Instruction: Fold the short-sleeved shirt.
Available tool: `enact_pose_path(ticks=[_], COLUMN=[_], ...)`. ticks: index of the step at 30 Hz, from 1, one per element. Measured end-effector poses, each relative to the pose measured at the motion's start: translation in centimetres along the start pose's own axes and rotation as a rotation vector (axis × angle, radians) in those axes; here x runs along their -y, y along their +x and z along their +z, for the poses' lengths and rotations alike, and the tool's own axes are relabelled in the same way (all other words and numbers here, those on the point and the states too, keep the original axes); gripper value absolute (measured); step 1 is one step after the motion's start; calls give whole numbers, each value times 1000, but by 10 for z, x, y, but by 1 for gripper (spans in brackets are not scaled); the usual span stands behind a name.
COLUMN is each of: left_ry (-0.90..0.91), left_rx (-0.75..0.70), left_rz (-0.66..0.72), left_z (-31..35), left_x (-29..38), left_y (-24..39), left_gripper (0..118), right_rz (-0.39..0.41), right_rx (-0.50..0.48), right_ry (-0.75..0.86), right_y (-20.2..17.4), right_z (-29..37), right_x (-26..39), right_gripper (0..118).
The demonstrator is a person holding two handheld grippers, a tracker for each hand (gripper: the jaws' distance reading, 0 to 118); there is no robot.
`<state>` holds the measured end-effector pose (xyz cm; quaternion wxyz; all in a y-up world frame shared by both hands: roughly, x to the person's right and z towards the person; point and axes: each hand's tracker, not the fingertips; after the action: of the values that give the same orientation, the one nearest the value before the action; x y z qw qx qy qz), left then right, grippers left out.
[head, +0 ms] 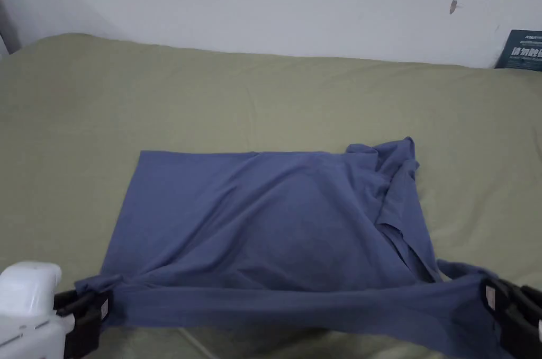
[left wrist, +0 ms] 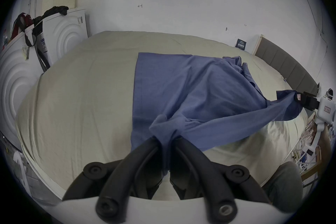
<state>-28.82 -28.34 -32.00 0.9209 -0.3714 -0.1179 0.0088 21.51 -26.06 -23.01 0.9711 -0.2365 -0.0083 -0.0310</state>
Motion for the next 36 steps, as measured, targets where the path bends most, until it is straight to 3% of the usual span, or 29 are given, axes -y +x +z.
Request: enact_pose_path(ticks=[4,8,10,11,12,13,14,16,20,22,24,25,26,27,32,36], left_ry=[-20,-71,-101,-118,-121,-119,-124,-97,39,99,160,194,219,253,225,130], left_rx=[19,10,-6,-5,-2,4,21,18,-1,1,3,20,26,23,-161,-112], left_rz=[-43,-124,-139,-144,-142,-128,-103,-38,72,88,60,43,35,24,-31,39], left_z=[-19,-60,-85,-94,-104,-113,-121,-128,-112,-89,-61,-44,-26,-12,36,52], left_x=[-44,-85,-99,-103,-108,-110,-111,-108,-102,-101,-97,-92,-84,-76,-23,17], left_y=[-9,-15,-18,-16,-17,-20,-22,-25,-29,-26,-21,-15,-8,-3,19,20], left_gripper=[4,4,11,36,67,93,105,105,105,104,98,84,40,0,0,0], right_rz=[72,93,116,128,138,143,129,92,-97,-88,-26,-6,6,11,6,-22], right_rx=[-19,-29,-46,-52,-44,-35,-39,-61,-120,-104,-72,-73,-66,-70,-4,-17], right_ry=[7,-39,-113,-133,-167,-181,-223,-235,-185,-59,8,32,18,16,18,-18], right_y=[8,16,18,19,21,22,24,28,34,28,13,3,-7,-16,-55,-75], right_z=[-42,-101,-133,-148,-161,-172,-183,-195,-184,-159,-128,-109,-90,-73,1,32], right_x=[-33,-57,-65,-67,-67,-66,-65,-64,-67,-70,-75,-75,-74,-70,-38,4], right_gripper=[4,4,4,10,29,64,98,92,92,86,54,29,3,2,1,1])
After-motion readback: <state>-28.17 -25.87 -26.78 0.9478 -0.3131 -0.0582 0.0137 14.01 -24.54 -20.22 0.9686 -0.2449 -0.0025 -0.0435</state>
